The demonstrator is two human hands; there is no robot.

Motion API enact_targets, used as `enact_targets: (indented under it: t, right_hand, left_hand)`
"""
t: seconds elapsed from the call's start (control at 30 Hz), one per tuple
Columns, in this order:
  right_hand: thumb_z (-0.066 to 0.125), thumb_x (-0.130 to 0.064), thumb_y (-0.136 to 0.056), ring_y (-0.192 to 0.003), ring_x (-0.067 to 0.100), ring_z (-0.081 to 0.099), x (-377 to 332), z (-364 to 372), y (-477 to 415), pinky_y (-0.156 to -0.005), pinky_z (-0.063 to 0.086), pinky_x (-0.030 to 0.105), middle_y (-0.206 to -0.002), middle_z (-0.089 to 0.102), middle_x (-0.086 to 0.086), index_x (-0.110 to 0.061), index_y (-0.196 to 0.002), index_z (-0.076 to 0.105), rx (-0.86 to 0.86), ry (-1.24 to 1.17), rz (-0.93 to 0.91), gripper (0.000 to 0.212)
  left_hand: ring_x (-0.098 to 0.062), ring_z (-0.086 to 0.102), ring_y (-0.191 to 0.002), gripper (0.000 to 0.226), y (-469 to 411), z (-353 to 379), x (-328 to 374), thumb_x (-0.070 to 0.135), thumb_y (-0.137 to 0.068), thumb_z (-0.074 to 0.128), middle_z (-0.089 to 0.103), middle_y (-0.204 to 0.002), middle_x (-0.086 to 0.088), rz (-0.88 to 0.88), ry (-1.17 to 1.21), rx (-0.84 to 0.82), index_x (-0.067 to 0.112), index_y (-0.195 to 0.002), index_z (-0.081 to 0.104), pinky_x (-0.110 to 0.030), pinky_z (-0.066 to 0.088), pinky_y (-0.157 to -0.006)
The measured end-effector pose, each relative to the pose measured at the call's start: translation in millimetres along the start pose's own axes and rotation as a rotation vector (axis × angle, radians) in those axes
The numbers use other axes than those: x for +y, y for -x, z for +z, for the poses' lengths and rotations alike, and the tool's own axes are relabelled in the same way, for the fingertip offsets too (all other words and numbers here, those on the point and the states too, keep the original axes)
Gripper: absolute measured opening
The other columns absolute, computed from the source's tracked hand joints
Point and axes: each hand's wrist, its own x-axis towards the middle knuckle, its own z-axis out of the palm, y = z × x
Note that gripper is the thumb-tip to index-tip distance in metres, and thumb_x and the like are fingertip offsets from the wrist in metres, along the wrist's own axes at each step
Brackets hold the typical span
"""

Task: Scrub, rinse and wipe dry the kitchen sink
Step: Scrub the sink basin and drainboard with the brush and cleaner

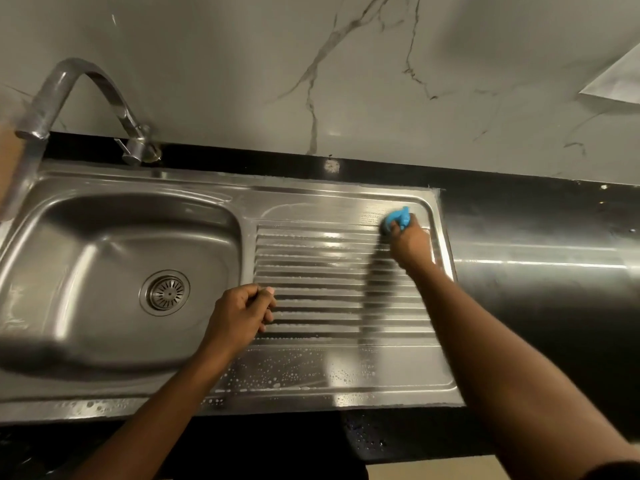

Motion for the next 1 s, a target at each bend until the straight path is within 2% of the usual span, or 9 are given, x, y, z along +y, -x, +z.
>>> enact_targets:
  t: [0.07,0.23,0.33,0.43,0.57,0.7,0.83,0.9,1.0]
  right_hand:
    - [0.046,-0.038,-0.109,-0.101,0.021,0.067,-21.6,26.7,18.5,-0.067,0.048,0.022,-0.12,0.065,0.009,-0.016,-0.154,0.038,-0.049,-0.049,-0.059,0.05]
    - [0.048,-0.042,-0.108,-0.099,0.019,0.064,-74.6,92.6,51.2,-0.087,0.056,0.038,-0.122,0.065,0.007,-0.025,-0.161,0.026,-0.177,-0.021,-0.132,0.059]
    - [0.051,-0.039,-0.107,-0.1,0.021,0.066,-102.5,122.3,62.0,-0.093,0.059,0.044,-0.123,0.066,0.013,-0.026,-0.164,0.019,-0.255,0.095,-0.182,0.067]
    - [0.053,-0.028,-0.107,-0.105,0.025,0.068,-133.0,152.5,76.3,-0.091,0.059,0.042,-0.123,0.064,0.017,-0.023,-0.165,0.014,-0.326,0.218,-0.309,0.071]
    - [0.052,-0.027,-0.108,-0.102,0.026,0.068,-148.6,166.8,81.7,-0.091,0.059,0.043,-0.116,0.066,0.015,-0.02,-0.163,0.023,-0.328,0.298,-0.399,0.063]
    - [0.051,-0.038,-0.108,-0.094,0.02,0.066,-126.2,133.4,43.4,-0.09,0.057,0.041,-0.107,0.067,0.007,-0.017,-0.143,0.048,-0.229,0.236,-0.297,0.041]
    - [0.052,-0.037,-0.107,-0.091,0.021,0.061,-85.6,60.5,-1.3,-0.078,0.047,0.035,-0.099,0.062,0.003,-0.015,-0.142,0.049,-0.078,0.261,-0.106,0.042]
    - [0.053,-0.035,-0.107,-0.1,0.024,0.064,-71.6,39.8,-3.9,-0.08,0.045,0.034,-0.106,0.064,0.005,-0.012,-0.143,0.049,-0.025,0.197,-0.054,0.043]
    - [0.052,-0.034,-0.107,-0.111,0.026,0.065,-81.1,60.1,4.3,-0.084,0.046,0.033,-0.117,0.065,0.009,-0.013,-0.145,0.049,-0.011,0.098,-0.043,0.043]
  left_hand:
    - [-0.013,0.066,-0.059,0.031,-0.1,0.9,1.9,0.031,-0.105,0.06,0.074,-0.072,-0.007,-0.002,-0.012,-0.008,0.014,-0.084,0.075,-0.026,0.053,-0.061]
    - [-0.011,0.066,-0.057,0.031,-4.7,3.9,9.3,0.033,-0.105,0.06,0.074,-0.072,-0.006,-0.008,-0.037,-0.007,0.014,-0.085,0.075,-0.019,0.05,-0.056]
    - [-0.013,0.066,-0.058,0.033,-7.8,4.6,11.6,0.033,-0.106,0.058,0.074,-0.071,-0.006,-0.022,-0.05,-0.016,0.014,-0.083,0.074,-0.026,0.051,-0.059]
    - [-0.017,0.064,-0.058,0.036,-9.1,1.4,5.5,0.035,-0.106,0.056,0.073,-0.071,-0.009,-0.043,-0.057,-0.026,0.014,-0.083,0.073,-0.032,0.052,-0.062]
    - [-0.02,0.064,-0.059,0.035,-11.7,-8.5,-2.9,0.033,-0.106,0.057,0.072,-0.071,-0.01,-0.058,-0.029,-0.02,0.012,-0.083,0.073,-0.036,0.052,-0.063]
    - [-0.019,0.064,-0.057,0.034,-13.9,-18.0,-7.4,0.03,-0.106,0.058,0.073,-0.07,-0.01,-0.051,-0.029,-0.011,0.012,-0.082,0.074,-0.034,0.051,-0.061]
    - [-0.017,0.063,-0.057,0.032,-16.8,-27.9,-9.1,0.03,-0.104,0.061,0.073,-0.07,-0.009,-0.027,0.0,-0.01,0.013,-0.081,0.074,-0.03,0.051,-0.06]
    - [-0.017,0.063,-0.057,0.032,-17.1,-33.0,-12.2,0.032,-0.104,0.061,0.073,-0.07,-0.009,-0.021,0.005,-0.011,0.014,-0.081,0.074,-0.03,0.051,-0.06]
    - [-0.017,0.063,-0.058,0.032,-17.0,-40.4,-16.3,0.032,-0.104,0.061,0.073,-0.071,-0.009,-0.024,0.006,-0.009,0.014,-0.082,0.075,-0.03,0.05,-0.06]
